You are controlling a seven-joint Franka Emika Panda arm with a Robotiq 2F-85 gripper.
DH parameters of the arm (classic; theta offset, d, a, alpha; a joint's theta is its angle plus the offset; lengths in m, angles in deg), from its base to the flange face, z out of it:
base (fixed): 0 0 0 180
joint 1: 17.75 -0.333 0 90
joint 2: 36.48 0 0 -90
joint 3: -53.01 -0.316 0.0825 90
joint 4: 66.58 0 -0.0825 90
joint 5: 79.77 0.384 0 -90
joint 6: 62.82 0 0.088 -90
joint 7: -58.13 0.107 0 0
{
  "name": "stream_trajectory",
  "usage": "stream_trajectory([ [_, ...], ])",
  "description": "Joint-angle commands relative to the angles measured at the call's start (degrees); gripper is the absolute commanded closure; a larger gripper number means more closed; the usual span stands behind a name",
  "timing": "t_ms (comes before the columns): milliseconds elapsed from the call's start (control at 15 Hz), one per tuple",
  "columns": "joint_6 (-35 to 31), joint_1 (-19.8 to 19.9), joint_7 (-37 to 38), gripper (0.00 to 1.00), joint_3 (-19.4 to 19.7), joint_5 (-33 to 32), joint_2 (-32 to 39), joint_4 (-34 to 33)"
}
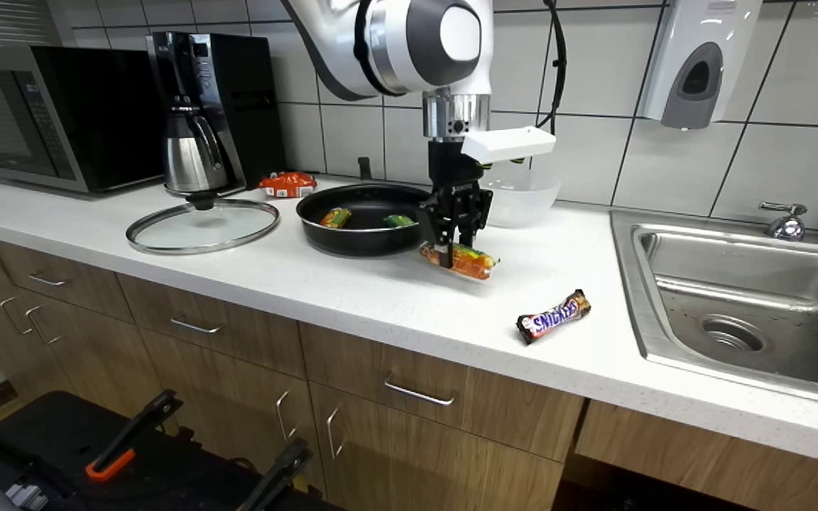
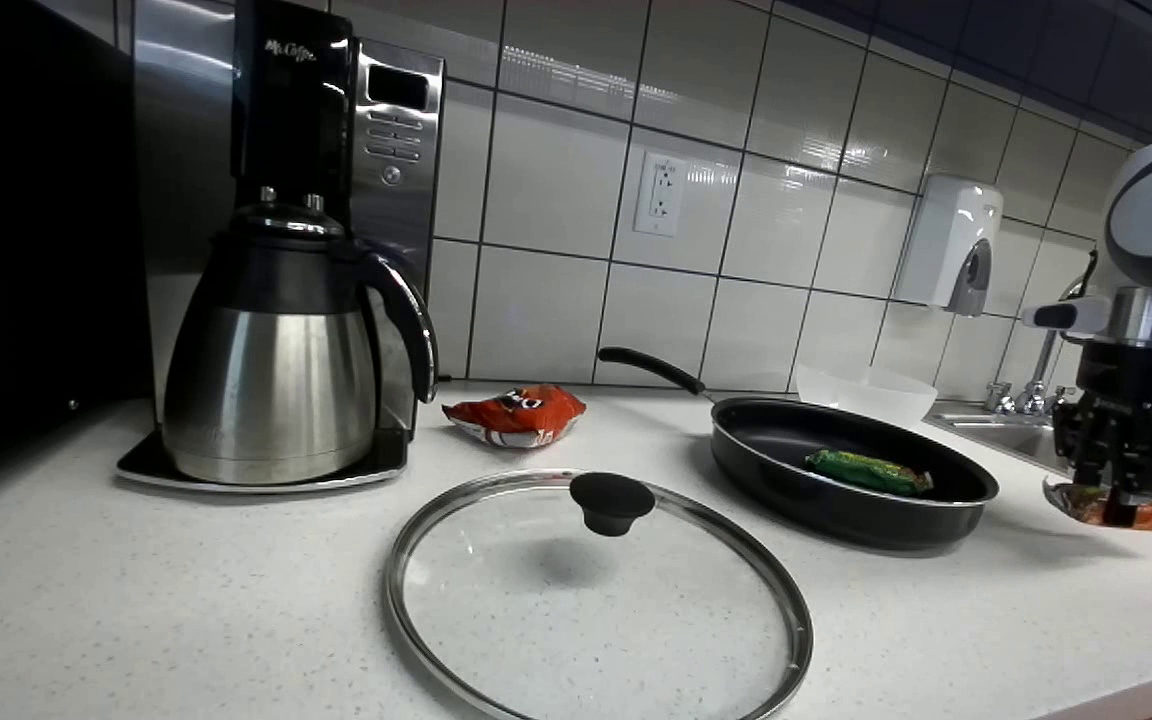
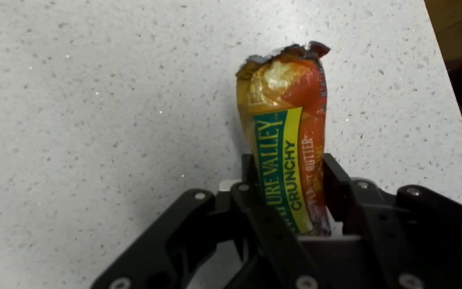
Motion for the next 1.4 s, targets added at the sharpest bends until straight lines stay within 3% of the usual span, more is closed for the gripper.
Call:
stream_trajectory([
  [0, 1.54, -0.72, 0.15, 0.84, -0.53, -1.12, -3.62, 0.84],
  [533, 3.57, -4.12, 2.56, 0.84, -1.85, -0.78, -4.05, -1.86],
  [1333, 8.16, -8.78, 10.86, 0.84, -5.32, -0.76, 1.0, -10.7],
])
